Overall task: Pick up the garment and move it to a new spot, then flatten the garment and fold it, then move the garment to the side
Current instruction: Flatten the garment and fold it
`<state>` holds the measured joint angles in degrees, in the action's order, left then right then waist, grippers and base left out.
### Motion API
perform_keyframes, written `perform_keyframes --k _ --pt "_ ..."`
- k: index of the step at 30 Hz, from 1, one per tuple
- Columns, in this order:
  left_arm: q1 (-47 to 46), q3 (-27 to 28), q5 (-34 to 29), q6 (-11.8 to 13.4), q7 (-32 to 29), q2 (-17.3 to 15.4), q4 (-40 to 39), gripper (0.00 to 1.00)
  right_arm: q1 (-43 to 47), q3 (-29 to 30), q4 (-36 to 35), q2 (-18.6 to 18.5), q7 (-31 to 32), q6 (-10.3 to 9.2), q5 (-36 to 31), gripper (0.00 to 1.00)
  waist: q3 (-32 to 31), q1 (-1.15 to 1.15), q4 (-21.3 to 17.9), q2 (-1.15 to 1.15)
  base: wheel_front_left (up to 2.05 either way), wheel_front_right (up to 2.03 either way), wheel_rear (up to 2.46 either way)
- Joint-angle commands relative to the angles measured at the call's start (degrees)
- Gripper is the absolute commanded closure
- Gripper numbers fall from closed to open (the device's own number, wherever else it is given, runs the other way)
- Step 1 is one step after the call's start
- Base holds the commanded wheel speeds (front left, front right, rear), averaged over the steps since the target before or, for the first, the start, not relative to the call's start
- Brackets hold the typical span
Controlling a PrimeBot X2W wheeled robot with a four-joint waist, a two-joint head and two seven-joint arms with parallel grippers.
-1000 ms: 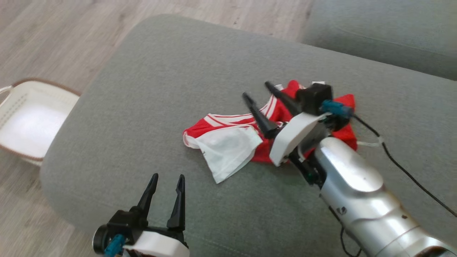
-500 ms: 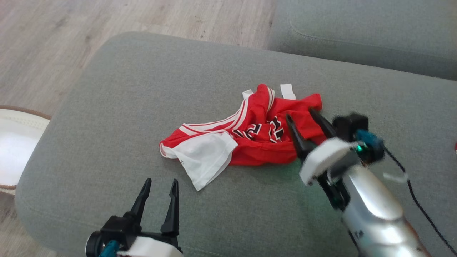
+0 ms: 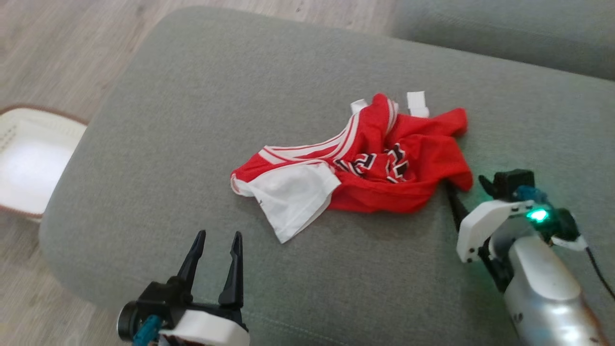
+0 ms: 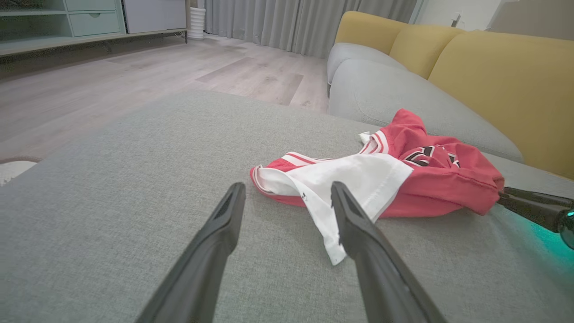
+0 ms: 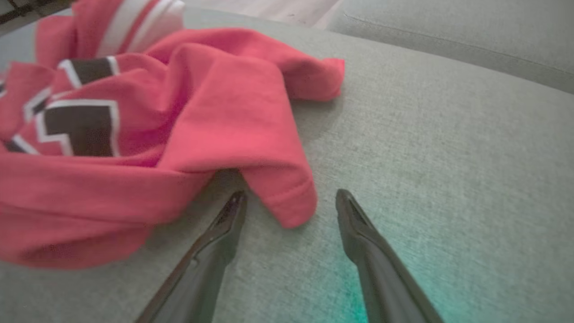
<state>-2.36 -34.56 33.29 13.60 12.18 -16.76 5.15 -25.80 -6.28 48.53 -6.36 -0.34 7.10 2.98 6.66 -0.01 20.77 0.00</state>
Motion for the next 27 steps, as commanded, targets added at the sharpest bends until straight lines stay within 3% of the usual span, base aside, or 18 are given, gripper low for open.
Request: perform_keyframes --k 1,7,8,9,10,11,19,27 --pt "-2.8 2.2 0.1 0.0 0.6 -0.1 -1.3 0.00 -3.9 -0.4 -0.7 -0.5 0.1 0.39 -0.6 0.00 1.3 0.01 1.5 0.00 0.00 0.00 0.00" --pt "-3.4 2.1 0.1 -0.4 1.0 0.2 -0.5 0.00 -6.0 -0.8 2.0 -1.1 0.7 0.39 -0.7 0.00 1.9 0.01 2.8 0.00 0.00 0.00 0.00" --pt "-3.5 2.0 0.1 -0.5 1.0 0.3 -0.4 0.00 -6.5 -1.2 2.6 -1.2 0.9 0.39 -0.2 0.18 1.9 0.01 2.9 0.00 0.00 0.00 0.00" --pt "-3.6 2.0 0.1 -0.6 1.1 0.3 -0.2 0.00 -6.9 -1.5 3.1 -1.4 1.0 0.39 0.2 0.55 1.9 0.01 3.1 0.00 0.00 0.00 0.00" --pt "-3.7 1.9 0.1 -0.6 1.1 0.4 -0.1 0.00 -7.5 -1.9 3.4 -1.7 0.7 0.39 0.3 0.71 1.9 0.01 3.2 0.00 0.00 0.00 0.00" --pt "-3.8 1.9 0.1 -0.6 1.1 0.4 0.0 0.00 -8.1 -2.0 3.5 -2.0 0.2 0.39 0.6 1.00 1.8 0.01 3.3 0.00 0.00 0.00 0.00" --pt "-2.9 2.3 0.4 0.1 1.4 0.3 0.3 0.00 -14.8 -1.1 -1.1 -5.5 -4.6 0.39 1.6 1.00 0.0 0.01 1.9 0.00 0.00 0.00 0.00" --pt "-1.9 2.2 0.7 0.3 1.6 0.4 0.0 0.00 -16.8 0.4 -14.4 -9.2 0.0 0.39 0.1 1.00 -1.7 0.01 1.2 0.00 0.00 0.00 0.00"
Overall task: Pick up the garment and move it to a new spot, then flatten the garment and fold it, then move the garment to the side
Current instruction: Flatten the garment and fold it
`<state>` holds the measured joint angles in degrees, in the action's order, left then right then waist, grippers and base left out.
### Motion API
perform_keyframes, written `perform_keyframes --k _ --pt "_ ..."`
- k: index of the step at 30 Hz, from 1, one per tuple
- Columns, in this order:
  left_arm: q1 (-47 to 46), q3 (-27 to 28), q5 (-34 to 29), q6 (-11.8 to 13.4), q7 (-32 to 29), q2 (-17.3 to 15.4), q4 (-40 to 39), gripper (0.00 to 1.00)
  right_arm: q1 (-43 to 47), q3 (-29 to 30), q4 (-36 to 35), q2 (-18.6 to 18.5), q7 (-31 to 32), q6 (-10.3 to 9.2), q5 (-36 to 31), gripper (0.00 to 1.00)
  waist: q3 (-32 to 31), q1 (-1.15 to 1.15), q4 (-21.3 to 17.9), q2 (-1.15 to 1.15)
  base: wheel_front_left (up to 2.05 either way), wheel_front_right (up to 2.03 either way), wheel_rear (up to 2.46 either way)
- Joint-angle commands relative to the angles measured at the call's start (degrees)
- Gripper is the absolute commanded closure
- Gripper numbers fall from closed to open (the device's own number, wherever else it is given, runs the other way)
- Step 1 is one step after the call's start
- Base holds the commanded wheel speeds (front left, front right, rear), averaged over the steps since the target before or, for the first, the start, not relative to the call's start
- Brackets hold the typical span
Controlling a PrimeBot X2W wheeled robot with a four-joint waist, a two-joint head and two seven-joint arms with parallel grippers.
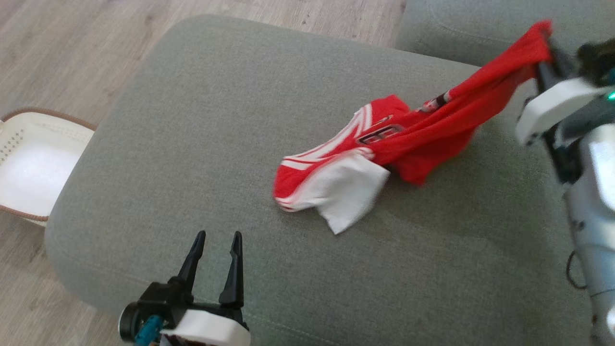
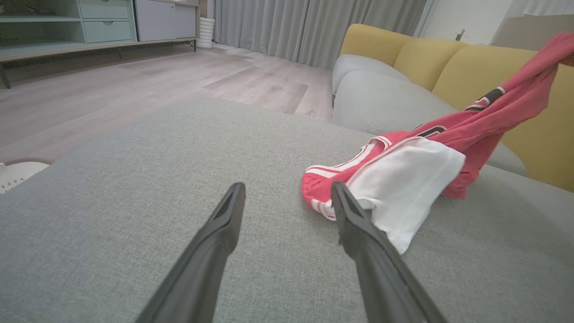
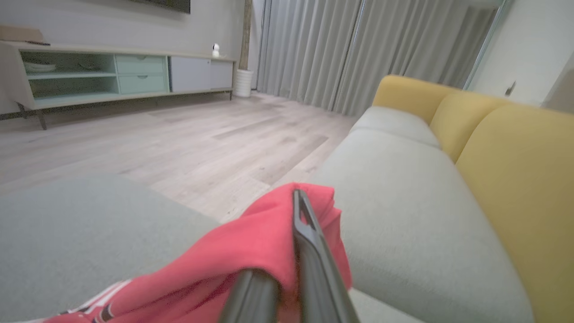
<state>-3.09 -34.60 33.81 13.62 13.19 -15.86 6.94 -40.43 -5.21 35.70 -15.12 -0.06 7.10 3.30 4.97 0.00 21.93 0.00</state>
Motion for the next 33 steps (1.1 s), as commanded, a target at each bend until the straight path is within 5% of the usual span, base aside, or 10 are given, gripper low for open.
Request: perform_keyframes --k 1,8,15,25,26,27,28,33 --pt "-1.1 2.2 0.2 0.4 0.6 -0.4 -1.8 0.00 -1.7 0.2 -4.1 -0.7 0.8 0.39 -0.4 1.00 -0.2 0.00 0.1 0.00 0.00 0.00 0.00" --pt "-0.1 2.7 0.5 0.9 0.9 -0.6 -2.3 0.00 9.7 7.9 -26.1 -0.1 11.4 0.39 -2.2 1.00 -0.6 0.00 0.4 0.00 0.00 0.00 0.00" --pt "0.6 3.3 0.7 1.2 1.1 -1.2 -2.7 0.00 30.6 15.9 -46.3 6.2 20.0 0.39 -4.4 1.00 -1.0 0.00 -1.5 0.00 0.00 0.00 0.00" --pt "0.3 3.0 0.5 1.0 0.7 -1.8 -3.1 0.00 48.2 19.2 -50.1 12.0 22.6 0.39 -6.2 1.00 -0.9 0.00 -5.4 0.00 0.00 0.00 0.00" --pt "0.2 3.0 0.5 1.0 0.7 -1.8 -3.1 0.00 49.0 18.7 -49.3 12.1 22.6 0.39 -5.8 0.71 -0.9 0.00 -5.7 0.00 0.00 0.00 0.00" --pt "0.2 2.9 0.5 1.0 0.7 -1.8 -3.1 0.00 49.8 17.8 -48.4 12.1 22.6 0.39 -5.4 0.24 -1.0 0.00 -6.0 0.00 0.00 0.00 0.00" --pt "0.2 2.8 0.5 1.0 0.7 -1.8 -3.0 0.00 50.3 16.9 -47.6 12.2 22.6 0.39 -4.5 0.00 -1.1 0.00 -6.3 0.00 0.00 0.00 0.00" --pt "0.5 2.7 0.6 1.1 0.6 -2.1 -2.9 0.00 51.5 14.2 -47.2 12.2 21.5 0.39 0.2 0.00 -1.9 0.00 -7.4 0.00 0.00 0.00 0.00"
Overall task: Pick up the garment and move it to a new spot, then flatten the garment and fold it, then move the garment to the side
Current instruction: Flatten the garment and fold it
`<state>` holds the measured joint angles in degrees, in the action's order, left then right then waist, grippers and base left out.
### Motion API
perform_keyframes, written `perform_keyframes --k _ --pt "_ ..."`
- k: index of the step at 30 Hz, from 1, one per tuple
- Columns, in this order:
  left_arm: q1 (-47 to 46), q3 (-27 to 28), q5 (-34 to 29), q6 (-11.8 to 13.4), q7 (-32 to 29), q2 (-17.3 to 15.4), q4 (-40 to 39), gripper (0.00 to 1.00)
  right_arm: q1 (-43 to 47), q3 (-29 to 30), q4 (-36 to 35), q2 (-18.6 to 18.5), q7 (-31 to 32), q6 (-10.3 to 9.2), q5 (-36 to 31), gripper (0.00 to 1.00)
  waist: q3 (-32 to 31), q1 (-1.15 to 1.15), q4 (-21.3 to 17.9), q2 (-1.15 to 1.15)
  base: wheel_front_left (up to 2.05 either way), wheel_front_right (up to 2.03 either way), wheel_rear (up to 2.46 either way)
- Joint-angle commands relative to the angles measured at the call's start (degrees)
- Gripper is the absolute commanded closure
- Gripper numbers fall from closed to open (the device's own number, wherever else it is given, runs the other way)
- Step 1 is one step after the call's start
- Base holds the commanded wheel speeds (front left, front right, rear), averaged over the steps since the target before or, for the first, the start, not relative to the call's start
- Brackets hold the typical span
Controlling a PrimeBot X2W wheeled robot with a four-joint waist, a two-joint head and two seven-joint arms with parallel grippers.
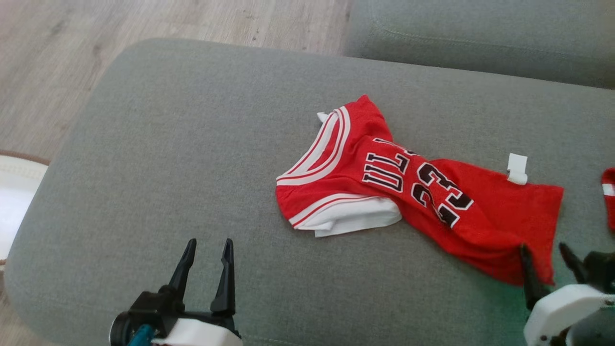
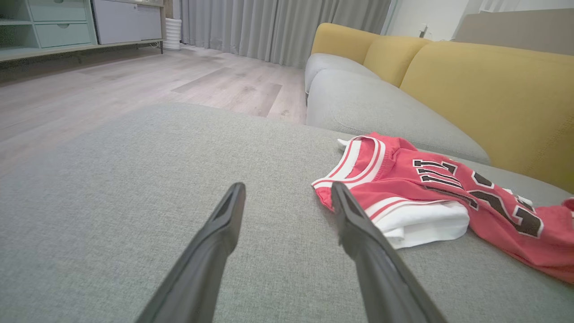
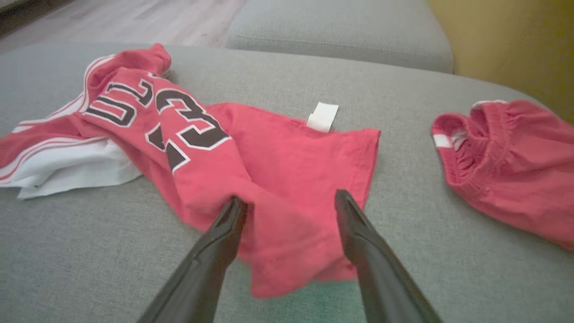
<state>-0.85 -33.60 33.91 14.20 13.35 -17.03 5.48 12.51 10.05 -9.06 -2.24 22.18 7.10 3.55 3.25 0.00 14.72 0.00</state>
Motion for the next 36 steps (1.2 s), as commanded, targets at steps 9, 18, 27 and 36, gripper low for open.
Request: perform_keyframes --k 9,18,27,36 --pt "-1.3 1.3 0.6 0.8 0.0 -1.4 -1.9 0.00 -5.1 2.2 -9.6 -1.1 1.5 0.39 -3.4 0.00 -0.9 0.00 -0.7 0.00 0.00 0.00 0.00" --pt "-2.8 0.9 0.3 0.6 -0.1 -1.2 -2.2 0.00 -15.9 7.2 7.6 -6.6 3.3 0.39 -4.4 0.00 2.4 0.00 1.3 0.00 0.00 0.00 0.00" --pt "-4.3 1.0 0.0 0.6 0.0 -1.3 -2.3 0.00 -26.0 8.0 28.0 -11.3 3.3 0.39 -3.9 0.00 5.6 0.00 3.1 0.00 0.00 0.00 0.00" --pt "-4.9 1.1 0.0 0.7 0.1 -1.4 -2.2 0.00 -30.8 8.3 38.4 -11.3 6.8 0.39 0.1 0.51 6.5 0.00 3.2 0.00 0.00 0.00 0.00"
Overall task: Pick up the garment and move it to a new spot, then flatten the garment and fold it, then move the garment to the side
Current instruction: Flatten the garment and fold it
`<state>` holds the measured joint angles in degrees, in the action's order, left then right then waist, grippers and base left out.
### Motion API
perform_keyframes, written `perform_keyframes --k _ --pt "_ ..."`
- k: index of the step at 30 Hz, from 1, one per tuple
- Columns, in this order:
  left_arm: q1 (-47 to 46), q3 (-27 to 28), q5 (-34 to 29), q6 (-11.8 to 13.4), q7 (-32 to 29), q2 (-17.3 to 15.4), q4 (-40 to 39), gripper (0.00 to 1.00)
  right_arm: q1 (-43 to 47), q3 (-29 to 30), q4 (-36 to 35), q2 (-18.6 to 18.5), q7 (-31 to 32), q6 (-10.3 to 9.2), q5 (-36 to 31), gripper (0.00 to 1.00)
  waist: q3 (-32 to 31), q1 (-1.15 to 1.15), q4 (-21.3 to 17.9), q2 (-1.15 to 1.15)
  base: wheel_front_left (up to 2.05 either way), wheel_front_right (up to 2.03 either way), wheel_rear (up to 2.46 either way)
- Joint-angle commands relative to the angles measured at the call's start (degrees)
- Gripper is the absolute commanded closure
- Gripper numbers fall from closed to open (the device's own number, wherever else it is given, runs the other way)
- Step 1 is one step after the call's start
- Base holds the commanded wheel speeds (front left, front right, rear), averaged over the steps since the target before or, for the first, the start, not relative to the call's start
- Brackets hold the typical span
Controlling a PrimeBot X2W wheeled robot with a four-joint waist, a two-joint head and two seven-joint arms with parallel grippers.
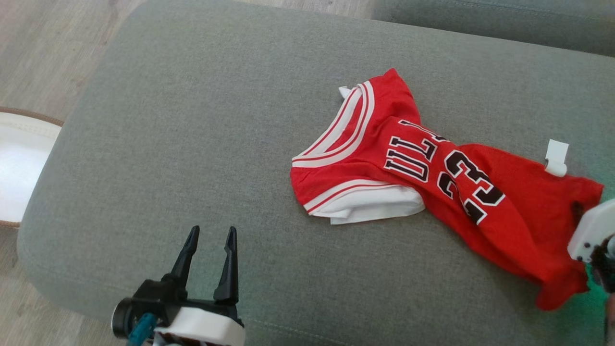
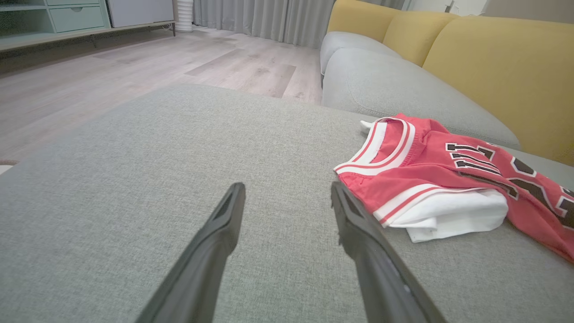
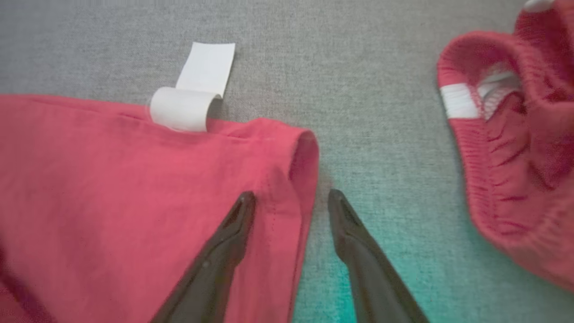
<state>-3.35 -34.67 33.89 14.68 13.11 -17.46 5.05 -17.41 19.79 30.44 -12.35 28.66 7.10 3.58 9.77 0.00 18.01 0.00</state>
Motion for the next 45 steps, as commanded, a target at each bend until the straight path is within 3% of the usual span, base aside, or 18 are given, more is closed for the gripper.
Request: perform_keyframes --k 1,6,12,16,22,29,35,45 --pt "-2.4 2.2 0.0 0.3 0.3 -1.0 -1.7 0.00 -1.3 -1.6 -0.5 -1.1 0.7 0.39 1.2 0.60 0.0 0.00 -0.2 0.00 0.00 0.00 0.00" --pt "-2.5 2.1 0.0 0.6 0.2 -1.2 -1.8 0.00 -3.0 -3.6 -0.3 -1.2 0.9 0.39 5.4 1.00 -0.4 0.00 -1.3 0.00 0.00 0.00 0.00" --pt "-2.4 2.0 0.1 0.7 0.0 -1.6 -1.8 0.00 -5.4 -7.1 -5.3 -3.4 -4.5 0.39 6.0 1.00 -1.7 0.00 -2.8 0.00 0.00 0.00 0.00" --pt "-1.9 2.1 0.3 1.0 -0.2 -1.9 -1.9 0.00 -7.0 -10.1 -13.5 -4.4 -8.7 0.39 6.1 1.00 -3.3 0.00 -3.9 0.00 0.00 0.00 0.00" --pt "-1.3 2.2 0.5 1.4 -0.6 -2.5 -2.3 0.00 -7.1 -12.6 -23.4 -2.9 -9.8 0.39 5.2 1.00 -5.0 0.00 -4.9 0.00 0.00 0.00 0.00" --pt "-1.1 2.2 0.7 1.6 -0.7 -2.9 -3.1 0.00 -8.8 -13.3 -29.2 -0.9 -10.1 0.39 2.3 1.00 -5.5 0.00 -4.8 0.00 0.00 0.00 0.00" --pt "-1.5 2.2 0.8 1.5 -0.6 -2.8 -3.4 0.00 -14.0 -14.0 -26.0 -0.7 -9.0 0.39 0.3 1.00 -4.1 0.00 -3.9 0.00 0.00 0.00 0.00" --pt "-3.7 0.9 0.5 0.2 -0.1 -1.3 -2.1 0.00 -25.1 -14.9 -6.6 -6.1 -13.9 0.39 -4.2 1.00 -1.5 0.00 0.1 0.00 0.00 0.00 0.00"
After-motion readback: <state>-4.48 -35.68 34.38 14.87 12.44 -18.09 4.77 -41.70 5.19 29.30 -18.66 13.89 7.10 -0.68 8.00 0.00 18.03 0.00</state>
